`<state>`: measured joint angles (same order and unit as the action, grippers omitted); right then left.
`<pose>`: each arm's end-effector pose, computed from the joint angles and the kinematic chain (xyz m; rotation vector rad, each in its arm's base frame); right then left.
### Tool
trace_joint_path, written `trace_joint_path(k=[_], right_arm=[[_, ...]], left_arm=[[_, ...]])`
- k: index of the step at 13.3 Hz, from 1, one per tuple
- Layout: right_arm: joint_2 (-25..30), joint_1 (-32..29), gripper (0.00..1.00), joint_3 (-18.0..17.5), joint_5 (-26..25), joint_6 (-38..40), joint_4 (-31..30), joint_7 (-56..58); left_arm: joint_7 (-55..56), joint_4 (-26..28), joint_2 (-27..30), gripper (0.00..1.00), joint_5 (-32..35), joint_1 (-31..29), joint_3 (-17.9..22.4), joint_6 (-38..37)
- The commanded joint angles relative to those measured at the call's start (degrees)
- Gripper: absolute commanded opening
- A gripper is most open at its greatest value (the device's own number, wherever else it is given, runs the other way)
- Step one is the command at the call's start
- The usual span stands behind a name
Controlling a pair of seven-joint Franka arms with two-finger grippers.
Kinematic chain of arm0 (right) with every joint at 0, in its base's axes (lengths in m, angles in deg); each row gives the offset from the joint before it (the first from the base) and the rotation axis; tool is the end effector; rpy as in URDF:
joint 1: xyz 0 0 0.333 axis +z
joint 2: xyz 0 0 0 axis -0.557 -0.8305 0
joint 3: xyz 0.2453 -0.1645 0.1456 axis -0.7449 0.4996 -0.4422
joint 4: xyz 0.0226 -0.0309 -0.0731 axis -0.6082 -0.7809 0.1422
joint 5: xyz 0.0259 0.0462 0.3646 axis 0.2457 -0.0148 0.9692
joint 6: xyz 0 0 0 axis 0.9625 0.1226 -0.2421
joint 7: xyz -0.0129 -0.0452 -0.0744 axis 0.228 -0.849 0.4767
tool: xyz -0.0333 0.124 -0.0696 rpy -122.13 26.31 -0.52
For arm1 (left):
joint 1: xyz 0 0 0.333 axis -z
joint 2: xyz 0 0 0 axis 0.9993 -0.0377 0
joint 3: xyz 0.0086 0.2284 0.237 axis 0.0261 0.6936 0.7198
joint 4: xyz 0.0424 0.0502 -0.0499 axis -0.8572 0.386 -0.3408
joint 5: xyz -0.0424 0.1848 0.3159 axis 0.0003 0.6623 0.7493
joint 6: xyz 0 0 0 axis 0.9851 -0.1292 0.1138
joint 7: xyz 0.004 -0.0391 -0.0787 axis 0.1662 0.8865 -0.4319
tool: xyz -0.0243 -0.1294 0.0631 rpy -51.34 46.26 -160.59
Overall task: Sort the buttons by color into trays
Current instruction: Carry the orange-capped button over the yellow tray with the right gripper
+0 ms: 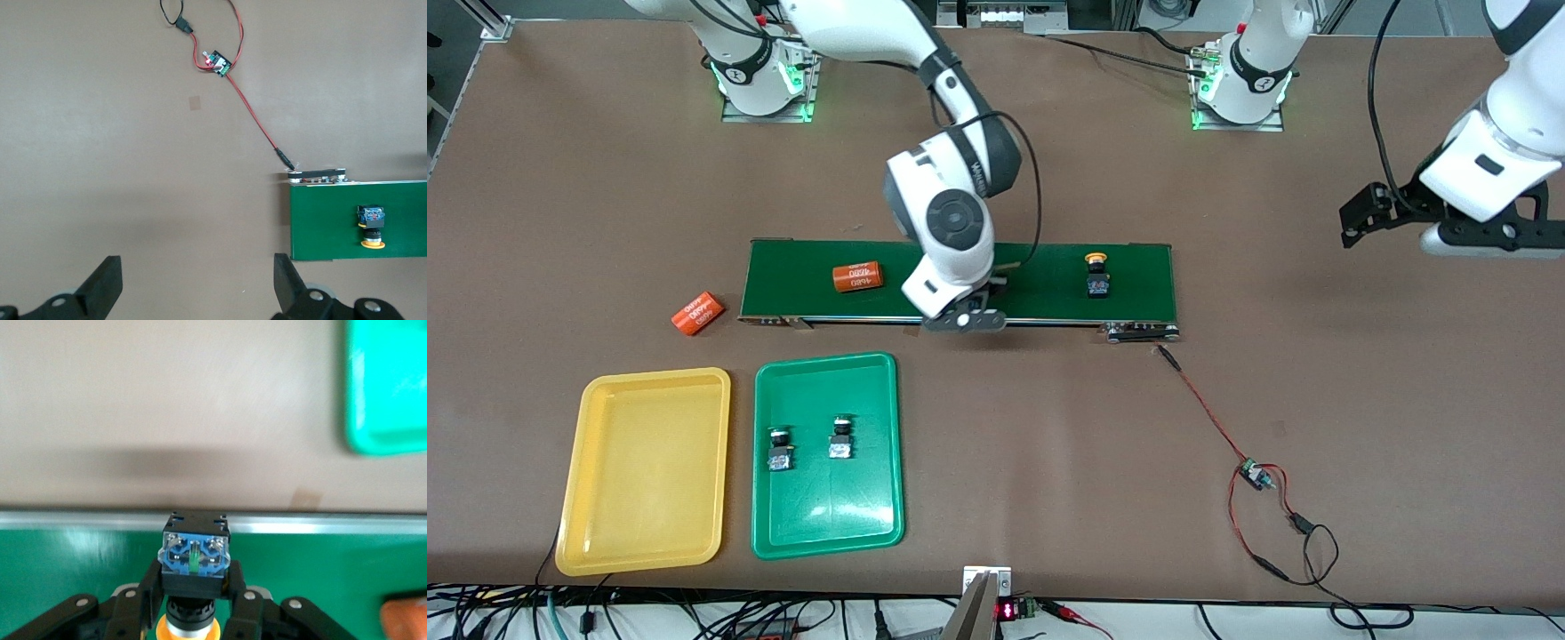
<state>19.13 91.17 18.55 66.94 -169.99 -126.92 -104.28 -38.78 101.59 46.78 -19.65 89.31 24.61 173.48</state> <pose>0.5590 0.4507 0.2853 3.1398 -0.0414 -0.0850 0.5242 -0.0551 0.5697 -3.1166 0.0329 -0.0818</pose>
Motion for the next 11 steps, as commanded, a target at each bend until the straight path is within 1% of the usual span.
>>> trace_joint_path(k=[1,3,4,6,8,10,11], right_arm=[[0.9,-7.7,0.0,-0.7,0.8,1.6,3.8,1.9],[0.9,-12.2,0.0,0.2,-0.6,1.2,4.5,3.9],[0.9,-15.1,0.0,0.3,-1.1,1.0,4.6,6.9],[0.3,-20.5,0.0,0.4,-1.2,-0.1,4.7,14.4],[-0.3,-25.3,0.0,0.3,-3.5,-2.2,4.6,22.6],[-2.1,-30.0,0.0,0.1,-4.0,-4.8,4.5,29.7],[-3.6,-32.4,0.0,0.0,-3.8,-5.8,4.4,32.6]], left_arm=[[0.9,1.5,1.2,1.0,-0.8,0.0,0.5,0.1],[1.1,0.8,0.5,1.0,-0.9,-0.1,0.8,-2.9],[1.2,0.2,0.1,1.0,-0.9,-0.1,0.8,-3.7],[1.0,-0.6,-0.4,1.0,-0.7,0.0,0.7,-3.0],[0.2,-1.2,-1.3,1.0,-0.9,-0.1,0.8,-3.3],[1.1,-1.5,-2.3,1.0,0.3,0.4,0.2,-1.7],[1.2,-1.5,-2.3,1.0,2.3,0.7,0.0,-1.7]])
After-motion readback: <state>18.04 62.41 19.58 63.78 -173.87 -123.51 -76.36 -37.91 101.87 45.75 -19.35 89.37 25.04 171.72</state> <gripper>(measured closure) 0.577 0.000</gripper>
